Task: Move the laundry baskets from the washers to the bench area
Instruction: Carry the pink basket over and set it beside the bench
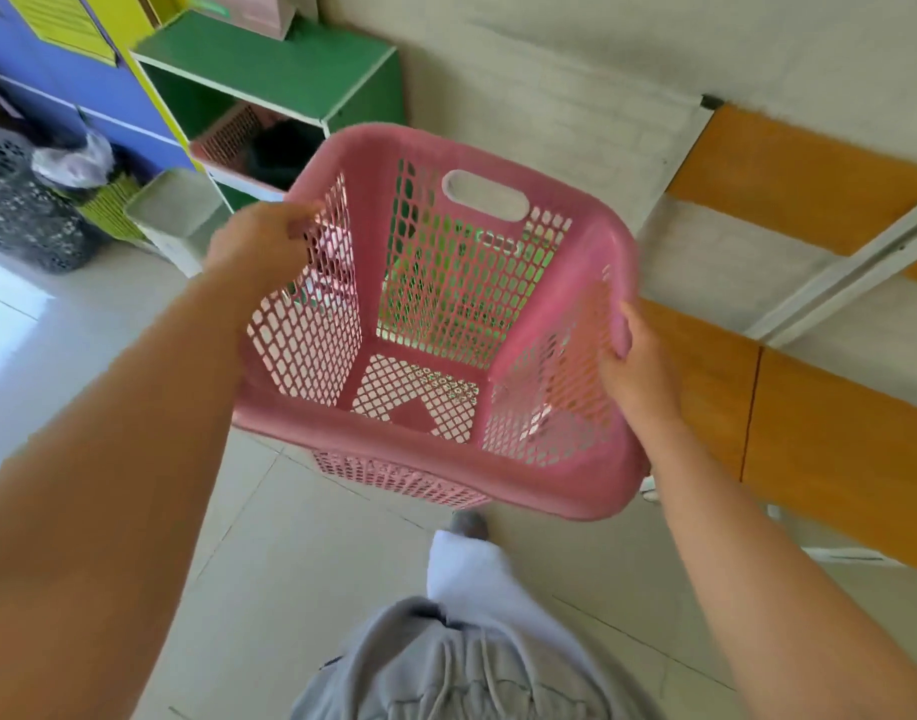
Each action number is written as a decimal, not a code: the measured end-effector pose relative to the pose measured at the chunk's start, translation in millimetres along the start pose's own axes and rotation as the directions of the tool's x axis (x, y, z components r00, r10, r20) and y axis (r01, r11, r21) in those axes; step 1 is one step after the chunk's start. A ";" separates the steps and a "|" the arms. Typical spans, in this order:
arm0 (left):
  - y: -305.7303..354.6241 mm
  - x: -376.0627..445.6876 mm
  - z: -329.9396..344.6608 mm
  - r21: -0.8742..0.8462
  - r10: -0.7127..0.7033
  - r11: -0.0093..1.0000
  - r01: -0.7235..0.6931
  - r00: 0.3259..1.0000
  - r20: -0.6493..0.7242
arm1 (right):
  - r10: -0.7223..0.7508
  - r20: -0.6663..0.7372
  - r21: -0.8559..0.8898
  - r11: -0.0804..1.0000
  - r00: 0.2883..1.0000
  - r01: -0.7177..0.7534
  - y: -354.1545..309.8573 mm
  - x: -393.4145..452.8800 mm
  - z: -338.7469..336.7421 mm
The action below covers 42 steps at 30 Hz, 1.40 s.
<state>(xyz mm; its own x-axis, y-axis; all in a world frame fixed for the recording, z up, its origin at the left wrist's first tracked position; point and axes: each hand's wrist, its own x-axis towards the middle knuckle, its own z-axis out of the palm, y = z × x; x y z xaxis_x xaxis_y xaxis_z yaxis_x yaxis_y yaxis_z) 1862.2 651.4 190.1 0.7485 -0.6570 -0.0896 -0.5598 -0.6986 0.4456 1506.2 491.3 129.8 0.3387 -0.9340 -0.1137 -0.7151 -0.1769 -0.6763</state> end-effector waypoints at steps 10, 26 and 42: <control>-3.6 64.1 -16.1 0.031 0.076 0.996 -0.079 0.994 0.073 | 0.073 0.020 0.022 0.997 0.997 -0.073 -46.1 31.4 3.7; -37.6 109.1 -34.2 -0.174 0.343 0.906 -0.386 0.910 -0.233 | -0.070 -0.548 0.012 0.996 0.834 0.091 -112.0 -19.1 56.7; 14.3 252.9 118.7 -0.132 0.278 0.951 -0.279 0.960 -0.023 | 0.074 -0.439 -0.029 0.995 0.895 -0.096 -22.5 170.4 116.4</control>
<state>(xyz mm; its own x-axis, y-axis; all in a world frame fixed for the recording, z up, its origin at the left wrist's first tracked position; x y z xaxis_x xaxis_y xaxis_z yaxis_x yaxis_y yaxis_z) 2001.3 441.6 68.1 0.5710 -0.8189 0.0580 -0.6943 -0.4440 0.5664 1651.2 372.2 41.0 -0.0182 -0.9856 0.1683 -0.7621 -0.0953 -0.6405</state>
